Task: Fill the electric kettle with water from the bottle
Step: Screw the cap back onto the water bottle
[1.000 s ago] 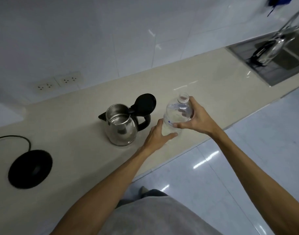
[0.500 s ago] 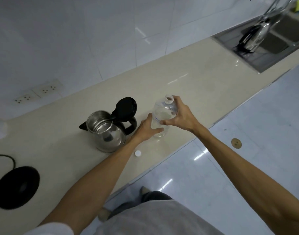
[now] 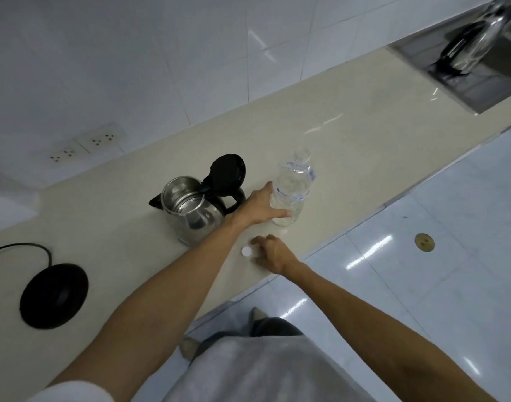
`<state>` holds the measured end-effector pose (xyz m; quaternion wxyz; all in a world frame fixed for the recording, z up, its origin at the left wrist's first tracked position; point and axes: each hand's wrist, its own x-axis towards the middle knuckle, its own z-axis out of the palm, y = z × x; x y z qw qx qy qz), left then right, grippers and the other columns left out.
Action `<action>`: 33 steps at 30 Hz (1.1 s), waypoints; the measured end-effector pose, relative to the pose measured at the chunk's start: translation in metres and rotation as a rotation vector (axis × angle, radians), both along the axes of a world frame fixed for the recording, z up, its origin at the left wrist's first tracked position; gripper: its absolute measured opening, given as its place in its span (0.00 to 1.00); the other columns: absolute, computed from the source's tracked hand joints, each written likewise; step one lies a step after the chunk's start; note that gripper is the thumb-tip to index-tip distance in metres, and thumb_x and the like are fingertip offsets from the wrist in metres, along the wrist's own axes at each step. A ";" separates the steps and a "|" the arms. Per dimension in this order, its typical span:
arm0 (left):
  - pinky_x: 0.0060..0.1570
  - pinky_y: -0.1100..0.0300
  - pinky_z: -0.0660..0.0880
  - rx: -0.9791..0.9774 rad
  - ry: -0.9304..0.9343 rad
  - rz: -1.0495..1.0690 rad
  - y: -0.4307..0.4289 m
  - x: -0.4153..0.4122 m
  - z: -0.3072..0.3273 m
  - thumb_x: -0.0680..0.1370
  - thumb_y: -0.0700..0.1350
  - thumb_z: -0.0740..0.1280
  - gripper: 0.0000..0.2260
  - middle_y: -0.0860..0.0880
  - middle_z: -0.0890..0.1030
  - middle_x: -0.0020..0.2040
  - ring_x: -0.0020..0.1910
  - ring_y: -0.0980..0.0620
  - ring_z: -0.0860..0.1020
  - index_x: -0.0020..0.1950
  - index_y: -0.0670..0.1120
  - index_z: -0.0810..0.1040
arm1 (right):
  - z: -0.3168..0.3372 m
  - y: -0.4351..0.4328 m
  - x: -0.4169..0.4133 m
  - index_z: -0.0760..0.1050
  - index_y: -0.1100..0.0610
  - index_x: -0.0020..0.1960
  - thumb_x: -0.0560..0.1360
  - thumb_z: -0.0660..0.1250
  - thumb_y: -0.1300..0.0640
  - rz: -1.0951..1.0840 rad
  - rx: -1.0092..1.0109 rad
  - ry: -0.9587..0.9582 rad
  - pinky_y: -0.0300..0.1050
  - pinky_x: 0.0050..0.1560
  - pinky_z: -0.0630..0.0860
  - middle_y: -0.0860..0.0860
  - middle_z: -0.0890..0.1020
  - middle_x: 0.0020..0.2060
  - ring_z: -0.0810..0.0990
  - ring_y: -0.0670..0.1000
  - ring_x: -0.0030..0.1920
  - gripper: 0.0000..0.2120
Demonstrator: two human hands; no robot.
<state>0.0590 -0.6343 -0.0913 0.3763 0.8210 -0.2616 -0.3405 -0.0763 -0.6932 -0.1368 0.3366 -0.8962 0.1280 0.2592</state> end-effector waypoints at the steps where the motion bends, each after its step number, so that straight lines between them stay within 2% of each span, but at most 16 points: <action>1: 0.72 0.47 0.74 -0.013 -0.009 0.000 0.002 0.001 0.004 0.66 0.63 0.80 0.47 0.49 0.76 0.74 0.74 0.47 0.75 0.80 0.50 0.66 | -0.005 0.011 0.004 0.69 0.55 0.75 0.78 0.70 0.53 0.069 -0.028 -0.034 0.55 0.63 0.75 0.62 0.74 0.63 0.78 0.65 0.59 0.27; 4: 0.71 0.52 0.74 -0.062 -0.005 0.048 0.007 0.003 0.008 0.72 0.52 0.82 0.42 0.46 0.74 0.76 0.73 0.47 0.75 0.80 0.47 0.65 | -0.013 0.029 0.013 0.68 0.56 0.76 0.80 0.67 0.53 0.204 -0.143 -0.136 0.59 0.60 0.77 0.63 0.70 0.64 0.77 0.66 0.58 0.26; 7: 0.69 0.53 0.76 -0.087 -0.022 0.093 0.008 0.005 0.012 0.72 0.51 0.83 0.41 0.45 0.76 0.75 0.70 0.46 0.78 0.79 0.46 0.67 | -0.016 0.036 0.012 0.74 0.61 0.69 0.82 0.61 0.61 0.243 -0.200 -0.170 0.57 0.57 0.76 0.65 0.73 0.63 0.76 0.67 0.59 0.16; 10: 0.67 0.52 0.77 -0.127 -0.041 0.126 0.006 0.001 0.019 0.71 0.50 0.83 0.40 0.46 0.78 0.73 0.68 0.48 0.79 0.78 0.47 0.68 | -0.017 0.029 0.006 0.74 0.63 0.67 0.82 0.60 0.61 0.228 -0.203 -0.215 0.58 0.55 0.78 0.65 0.74 0.60 0.78 0.67 0.56 0.15; 13: 0.68 0.53 0.76 -0.166 -0.043 0.120 0.003 -0.002 0.023 0.70 0.52 0.84 0.41 0.48 0.78 0.73 0.69 0.50 0.78 0.77 0.48 0.68 | -0.007 0.004 -0.009 0.74 0.62 0.67 0.80 0.66 0.57 0.103 -0.198 -0.255 0.58 0.56 0.79 0.64 0.75 0.59 0.80 0.68 0.53 0.17; 16: 0.68 0.55 0.75 -0.190 -0.058 0.133 0.001 -0.007 0.025 0.69 0.51 0.84 0.40 0.50 0.79 0.71 0.68 0.53 0.77 0.76 0.47 0.69 | 0.020 -0.041 -0.027 0.78 0.62 0.65 0.78 0.70 0.56 -0.085 -0.227 -0.274 0.52 0.56 0.78 0.63 0.78 0.58 0.82 0.65 0.52 0.17; 20: 0.66 0.59 0.72 -0.277 -0.080 0.204 -0.001 -0.013 0.023 0.68 0.51 0.85 0.43 0.51 0.77 0.71 0.69 0.54 0.75 0.77 0.47 0.67 | 0.078 -0.111 -0.025 0.82 0.58 0.61 0.75 0.73 0.55 -0.401 -0.249 -0.331 0.50 0.53 0.81 0.60 0.82 0.50 0.84 0.60 0.46 0.16; 22: 0.68 0.58 0.70 -0.310 -0.096 0.241 -0.006 -0.014 0.025 0.66 0.54 0.86 0.47 0.50 0.76 0.74 0.72 0.53 0.74 0.78 0.49 0.66 | 0.120 -0.135 -0.014 0.82 0.56 0.60 0.75 0.74 0.56 -0.493 -0.224 -0.421 0.41 0.46 0.81 0.57 0.84 0.48 0.85 0.53 0.42 0.14; 24: 0.71 0.56 0.72 -0.330 -0.127 0.257 -0.010 -0.014 0.029 0.64 0.53 0.86 0.48 0.48 0.76 0.74 0.73 0.51 0.74 0.79 0.50 0.65 | 0.164 -0.147 0.002 0.83 0.54 0.60 0.76 0.74 0.56 -0.535 -0.192 -0.526 0.25 0.36 0.74 0.53 0.85 0.47 0.83 0.44 0.38 0.13; 26: 0.71 0.52 0.73 -0.351 -0.159 0.250 -0.013 -0.014 0.031 0.64 0.52 0.87 0.48 0.48 0.76 0.73 0.72 0.49 0.75 0.78 0.49 0.66 | 0.207 -0.149 0.015 0.83 0.53 0.61 0.75 0.75 0.56 -0.499 -0.127 -0.607 0.23 0.37 0.73 0.49 0.85 0.48 0.84 0.41 0.39 0.14; 29: 0.68 0.53 0.75 -0.352 -0.166 0.245 -0.012 -0.014 0.035 0.64 0.51 0.87 0.47 0.48 0.77 0.71 0.69 0.50 0.76 0.78 0.50 0.66 | 0.251 -0.139 0.031 0.83 0.53 0.62 0.75 0.76 0.56 -0.298 -0.035 -0.599 0.27 0.42 0.76 0.46 0.86 0.50 0.86 0.42 0.43 0.15; 33: 0.60 0.53 0.82 -0.351 -0.157 0.222 -0.010 -0.015 0.039 0.66 0.53 0.86 0.37 0.53 0.82 0.62 0.60 0.51 0.82 0.70 0.50 0.73 | 0.262 -0.123 0.052 0.84 0.53 0.61 0.74 0.77 0.60 0.021 -0.194 -0.538 0.30 0.46 0.74 0.48 0.86 0.52 0.84 0.46 0.44 0.15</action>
